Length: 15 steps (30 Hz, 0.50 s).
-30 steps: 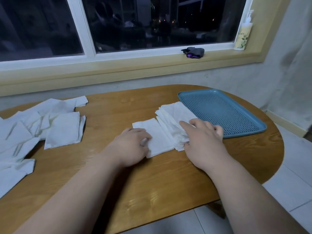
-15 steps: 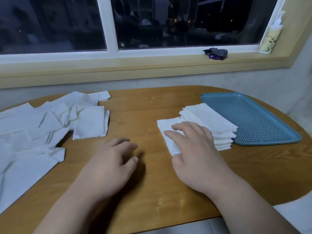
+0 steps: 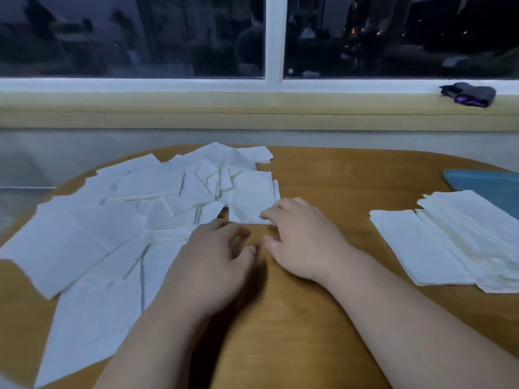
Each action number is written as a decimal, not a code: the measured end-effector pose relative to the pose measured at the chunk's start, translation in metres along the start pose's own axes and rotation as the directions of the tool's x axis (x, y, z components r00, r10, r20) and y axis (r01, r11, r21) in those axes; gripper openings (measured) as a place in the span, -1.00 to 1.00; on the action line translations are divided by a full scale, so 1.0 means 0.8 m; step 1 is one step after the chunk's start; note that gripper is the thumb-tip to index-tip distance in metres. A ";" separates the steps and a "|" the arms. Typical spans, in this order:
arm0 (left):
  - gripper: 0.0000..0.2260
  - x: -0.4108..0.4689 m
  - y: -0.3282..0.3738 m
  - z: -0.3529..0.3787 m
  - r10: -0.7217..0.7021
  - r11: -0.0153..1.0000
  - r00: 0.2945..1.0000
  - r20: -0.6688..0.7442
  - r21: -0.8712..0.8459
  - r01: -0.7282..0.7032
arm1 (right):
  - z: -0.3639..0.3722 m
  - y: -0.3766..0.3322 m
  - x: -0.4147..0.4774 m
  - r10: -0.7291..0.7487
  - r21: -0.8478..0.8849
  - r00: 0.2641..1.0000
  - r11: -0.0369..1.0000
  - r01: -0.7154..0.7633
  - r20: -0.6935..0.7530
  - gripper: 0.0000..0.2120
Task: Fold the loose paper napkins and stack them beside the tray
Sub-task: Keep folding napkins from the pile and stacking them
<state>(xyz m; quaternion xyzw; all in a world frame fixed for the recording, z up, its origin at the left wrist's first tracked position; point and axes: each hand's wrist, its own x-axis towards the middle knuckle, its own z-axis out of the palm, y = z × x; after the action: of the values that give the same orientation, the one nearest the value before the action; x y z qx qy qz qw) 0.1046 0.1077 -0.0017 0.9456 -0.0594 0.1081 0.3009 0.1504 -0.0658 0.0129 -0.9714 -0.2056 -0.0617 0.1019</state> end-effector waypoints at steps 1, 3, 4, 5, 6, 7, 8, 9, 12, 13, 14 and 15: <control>-0.78 0.002 -0.004 -0.003 -0.012 1.000 1.000 -0.005 0.005 0.012 | 0.003 -0.006 0.013 0.006 -0.003 1.000 1.000 -0.006 0.001 -0.61; -0.81 0.004 -0.011 -0.007 -0.034 0.999 0.999 -0.018 0.007 0.034 | 0.012 -0.018 0.036 0.025 -0.009 1.000 1.000 -0.025 -0.003 -0.63; -0.83 0.006 -0.014 -0.009 -0.039 0.999 0.999 -0.025 0.000 0.039 | 0.017 -0.022 0.045 0.039 -0.007 0.999 0.999 -0.039 -0.010 -0.63; -0.85 0.007 -0.018 -0.010 -0.040 0.999 0.999 -0.034 -0.008 0.040 | 0.021 -0.027 0.053 0.053 0.002 0.998 0.999 -0.053 -0.021 -0.62; -0.86 0.009 -0.021 -0.011 -0.041 0.999 0.998 -0.042 -0.014 0.041 | 0.026 -0.031 0.061 0.067 0.013 0.997 0.998 -0.067 -0.032 -0.62; -0.87 0.010 -0.024 -0.013 -0.045 0.999 0.998 -0.049 -0.017 0.044 | 0.030 -0.034 0.068 0.083 0.024 0.996 0.996 -0.082 -0.040 -0.63; -0.86 0.011 -0.027 -0.014 -0.052 0.999 0.997 -0.052 -0.018 0.051 | 0.033 -0.036 0.075 0.097 0.034 0.994 0.995 -0.096 -0.043 -0.65; -0.85 0.012 -0.029 -0.014 -0.059 0.998 0.997 -0.054 -0.018 0.058 | 0.036 -0.038 0.080 0.108 0.048 0.993 0.993 -0.105 -0.046 -0.69; -0.78 0.013 -0.031 -0.017 -0.073 0.997 0.996 -0.049 -0.013 0.073 | 0.042 -0.035 0.089 0.123 0.103 0.990 0.988 -0.115 -0.073 -0.82; -0.76 0.013 -0.031 -0.018 -0.075 0.997 0.996 -0.046 -0.014 0.074 | 0.043 -0.032 0.090 0.129 0.116 0.988 0.986 -0.118 -0.089 -0.83; -0.76 0.013 -0.032 -0.019 -0.077 0.997 0.996 -0.043 -0.018 0.076 | 0.043 -0.029 0.089 0.138 0.131 0.985 0.984 -0.124 -0.104 -0.83; -0.76 0.014 -0.031 -0.020 -0.078 0.997 0.996 -0.041 -0.022 0.078 | 0.042 -0.026 0.087 0.150 0.151 0.981 0.980 -0.132 -0.119 -0.84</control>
<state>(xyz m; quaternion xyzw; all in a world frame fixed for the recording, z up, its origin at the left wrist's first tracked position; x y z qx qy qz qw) 0.1171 0.1365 -0.0005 0.9417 -0.0172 0.1154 0.3157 0.2074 -0.0127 -0.0046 -0.9677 -0.1329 -0.1025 0.1881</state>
